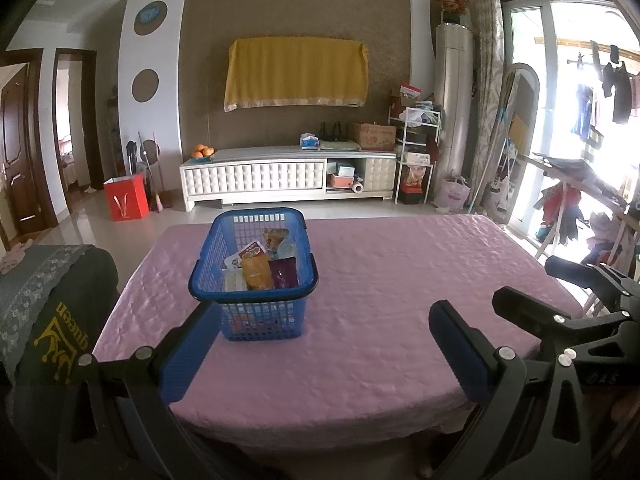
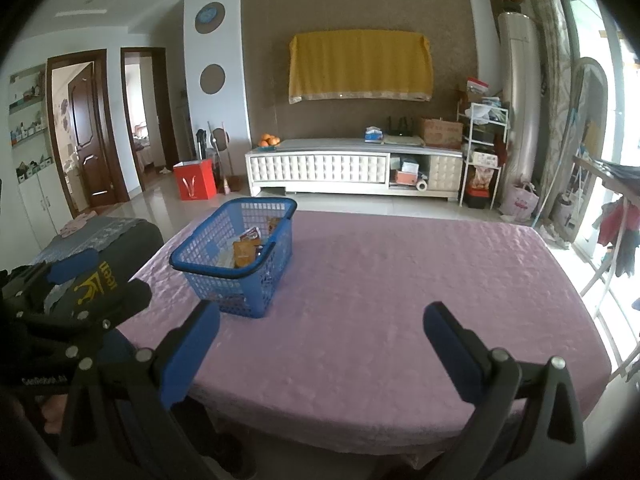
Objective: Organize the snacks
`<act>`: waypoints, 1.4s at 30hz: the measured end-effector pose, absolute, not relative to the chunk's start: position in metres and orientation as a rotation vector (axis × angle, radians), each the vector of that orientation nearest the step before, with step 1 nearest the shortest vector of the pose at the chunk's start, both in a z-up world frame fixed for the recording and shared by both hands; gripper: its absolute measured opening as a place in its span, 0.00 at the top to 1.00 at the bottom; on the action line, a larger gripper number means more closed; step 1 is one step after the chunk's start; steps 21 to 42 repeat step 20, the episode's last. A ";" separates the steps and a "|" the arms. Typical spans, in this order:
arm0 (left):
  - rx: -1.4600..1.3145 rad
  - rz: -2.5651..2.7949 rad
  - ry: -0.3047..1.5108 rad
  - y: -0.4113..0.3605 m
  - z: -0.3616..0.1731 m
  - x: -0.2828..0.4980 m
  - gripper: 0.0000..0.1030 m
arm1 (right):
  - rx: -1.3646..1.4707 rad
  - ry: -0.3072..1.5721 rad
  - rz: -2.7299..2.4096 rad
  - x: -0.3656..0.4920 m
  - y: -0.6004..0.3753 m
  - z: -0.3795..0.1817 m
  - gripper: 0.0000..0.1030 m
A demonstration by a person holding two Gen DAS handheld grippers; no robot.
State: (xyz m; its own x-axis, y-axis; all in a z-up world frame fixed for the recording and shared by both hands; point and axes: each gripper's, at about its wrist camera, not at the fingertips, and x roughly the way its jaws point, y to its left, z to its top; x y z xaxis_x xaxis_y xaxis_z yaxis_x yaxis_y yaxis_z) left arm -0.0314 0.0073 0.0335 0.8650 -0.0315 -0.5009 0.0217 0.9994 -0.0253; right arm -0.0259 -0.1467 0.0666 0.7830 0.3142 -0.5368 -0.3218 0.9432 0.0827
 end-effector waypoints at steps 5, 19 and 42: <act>-0.028 -0.032 0.532 0.008 0.034 -0.033 0.00 | -0.012 0.575 0.347 -0.027 -0.146 0.067 0.00; -0.028 -0.027 0.528 0.008 0.035 -0.036 0.00 | -0.011 0.567 0.352 -0.028 -0.148 0.071 0.00; -0.029 -0.027 0.527 0.008 0.036 -0.036 0.00 | -0.011 0.567 0.352 -0.028 -0.148 0.071 0.00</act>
